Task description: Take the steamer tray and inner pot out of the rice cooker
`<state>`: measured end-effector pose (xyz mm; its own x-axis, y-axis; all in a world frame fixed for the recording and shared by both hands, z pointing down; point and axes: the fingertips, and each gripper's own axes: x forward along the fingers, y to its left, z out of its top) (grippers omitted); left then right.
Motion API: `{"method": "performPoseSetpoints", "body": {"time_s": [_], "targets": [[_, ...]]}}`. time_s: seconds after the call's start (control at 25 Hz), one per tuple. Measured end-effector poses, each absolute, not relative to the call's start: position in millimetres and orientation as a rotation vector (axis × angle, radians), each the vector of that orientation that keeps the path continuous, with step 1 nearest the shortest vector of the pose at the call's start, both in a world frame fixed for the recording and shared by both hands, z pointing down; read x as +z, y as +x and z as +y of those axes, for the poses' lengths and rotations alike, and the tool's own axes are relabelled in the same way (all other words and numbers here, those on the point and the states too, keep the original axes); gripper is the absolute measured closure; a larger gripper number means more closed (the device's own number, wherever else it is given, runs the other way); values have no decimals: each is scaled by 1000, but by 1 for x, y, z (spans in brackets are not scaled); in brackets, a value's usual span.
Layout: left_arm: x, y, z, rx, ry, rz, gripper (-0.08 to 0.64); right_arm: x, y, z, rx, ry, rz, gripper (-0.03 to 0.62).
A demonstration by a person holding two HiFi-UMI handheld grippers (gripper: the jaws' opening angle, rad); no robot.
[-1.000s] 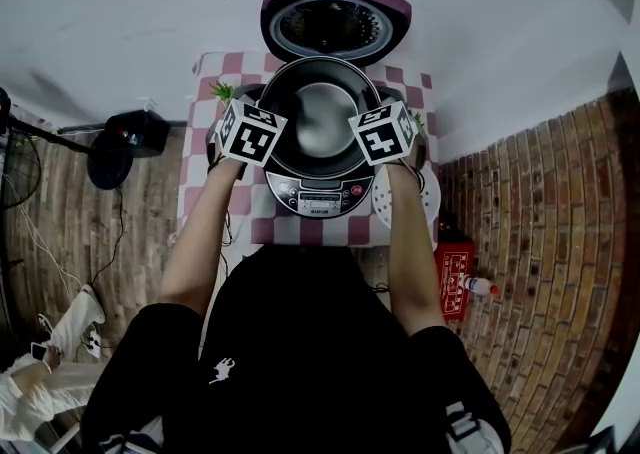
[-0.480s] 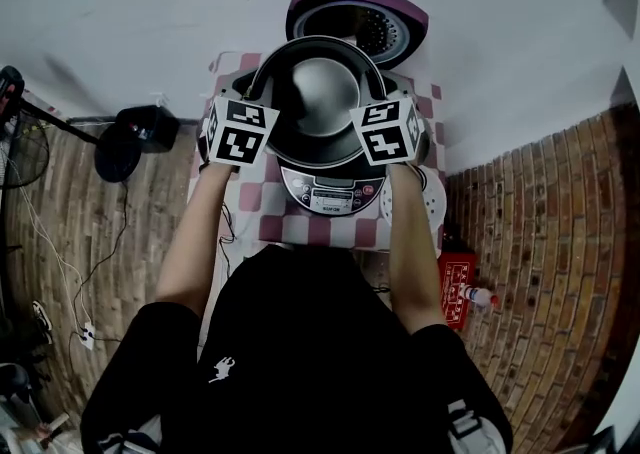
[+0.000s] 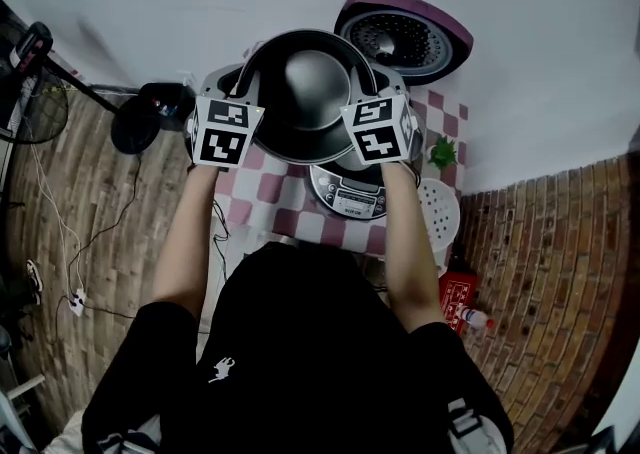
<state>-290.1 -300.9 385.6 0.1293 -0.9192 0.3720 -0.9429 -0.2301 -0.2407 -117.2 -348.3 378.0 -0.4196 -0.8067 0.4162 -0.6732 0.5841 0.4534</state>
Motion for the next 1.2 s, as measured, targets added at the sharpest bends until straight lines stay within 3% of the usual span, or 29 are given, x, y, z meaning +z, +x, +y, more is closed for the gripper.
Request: {"method": "performPoseSetpoints", "body": {"time_s": [0.56,1.2], "targets": [[429,-397,-238,713,1990,-2054,520,429,-243,-328,-277,812,-2312,580],[526,-431,-179,595,1658,-1983,517,526,-308,-304,-331,333,-2158,568]]}}
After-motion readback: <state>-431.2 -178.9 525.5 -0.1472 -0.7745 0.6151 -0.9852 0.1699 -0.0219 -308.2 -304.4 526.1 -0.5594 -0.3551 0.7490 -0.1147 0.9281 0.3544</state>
